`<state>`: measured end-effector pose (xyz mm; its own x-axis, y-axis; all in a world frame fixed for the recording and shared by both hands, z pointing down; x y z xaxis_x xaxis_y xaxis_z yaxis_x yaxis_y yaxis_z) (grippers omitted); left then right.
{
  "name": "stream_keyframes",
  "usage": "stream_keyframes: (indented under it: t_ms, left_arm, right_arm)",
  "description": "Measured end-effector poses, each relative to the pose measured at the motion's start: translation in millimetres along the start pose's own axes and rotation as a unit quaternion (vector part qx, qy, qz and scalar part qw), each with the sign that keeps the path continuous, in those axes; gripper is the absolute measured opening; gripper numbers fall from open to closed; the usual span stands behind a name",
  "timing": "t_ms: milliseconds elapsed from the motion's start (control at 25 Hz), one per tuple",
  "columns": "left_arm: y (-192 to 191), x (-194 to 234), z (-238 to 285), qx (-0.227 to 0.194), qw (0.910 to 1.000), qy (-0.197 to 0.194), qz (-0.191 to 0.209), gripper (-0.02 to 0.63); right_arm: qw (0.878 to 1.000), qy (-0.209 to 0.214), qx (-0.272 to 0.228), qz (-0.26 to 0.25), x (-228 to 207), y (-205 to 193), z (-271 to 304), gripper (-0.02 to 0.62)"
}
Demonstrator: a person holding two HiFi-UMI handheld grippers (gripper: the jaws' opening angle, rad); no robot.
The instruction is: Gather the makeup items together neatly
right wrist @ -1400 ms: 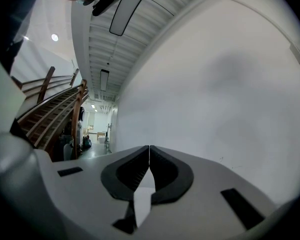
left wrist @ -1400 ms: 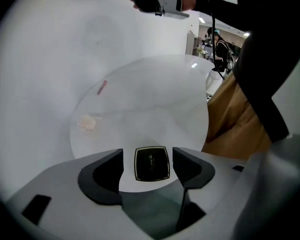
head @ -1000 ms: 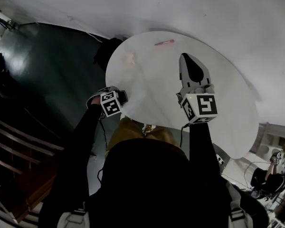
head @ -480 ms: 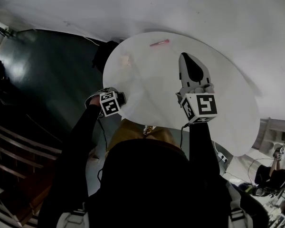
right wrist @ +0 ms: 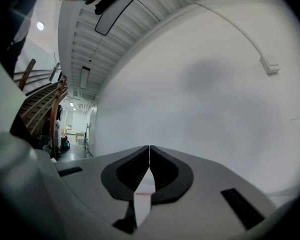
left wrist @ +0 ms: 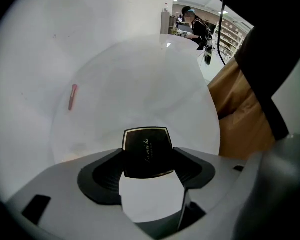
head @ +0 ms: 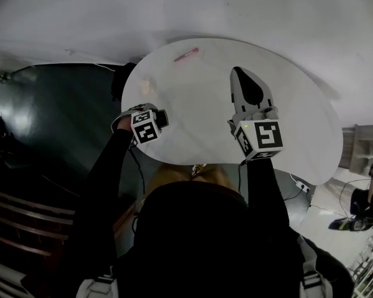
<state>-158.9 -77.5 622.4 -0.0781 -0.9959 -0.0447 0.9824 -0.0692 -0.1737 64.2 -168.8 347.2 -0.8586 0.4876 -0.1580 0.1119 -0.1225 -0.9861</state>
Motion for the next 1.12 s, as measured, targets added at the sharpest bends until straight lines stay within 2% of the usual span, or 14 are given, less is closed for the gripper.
stream_keyframes:
  t_ms: [400, 720, 920, 1120]
  left_arm:
    - [56.9, 46.2, 19.1, 0.003, 0.9953, -0.013, 0.096, 0.333]
    - [86.1, 73.2, 35.8, 0.006, 0.9868, -0.017, 0.161, 0.333]
    - [89.4, 72.5, 46.8, 0.005, 0.9763, -0.019, 0.216, 0.333]
    - [89.0, 73.0, 46.2, -0.010, 0.9773, -0.022, 0.210, 0.348]
  right_arm:
    - [0.997, -0.079, 0.011, 0.002, -40.6, -6.3, -39.0, 0.028]
    - [0.990, -0.139, 0.025, 0.009, -70.5, -16.3, -60.4, 0.028]
    - [0.987, -0.155, 0.034, 0.012, -75.5, -23.4, -67.5, 0.028]
    - [0.987, -0.156, 0.037, 0.009, -74.4, -23.7, -68.2, 0.028]
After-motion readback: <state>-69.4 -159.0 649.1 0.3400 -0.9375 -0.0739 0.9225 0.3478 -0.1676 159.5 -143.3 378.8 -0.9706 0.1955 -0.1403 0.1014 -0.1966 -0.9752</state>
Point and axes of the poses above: the fingertips, and each gripper's own axes: z forward along the fingers, x to its left, y out of its top, the point moved 2 cm from there along -z, backward along the fingers, and after that the axes turned 8 degrees about z, right-handed, at the moved point
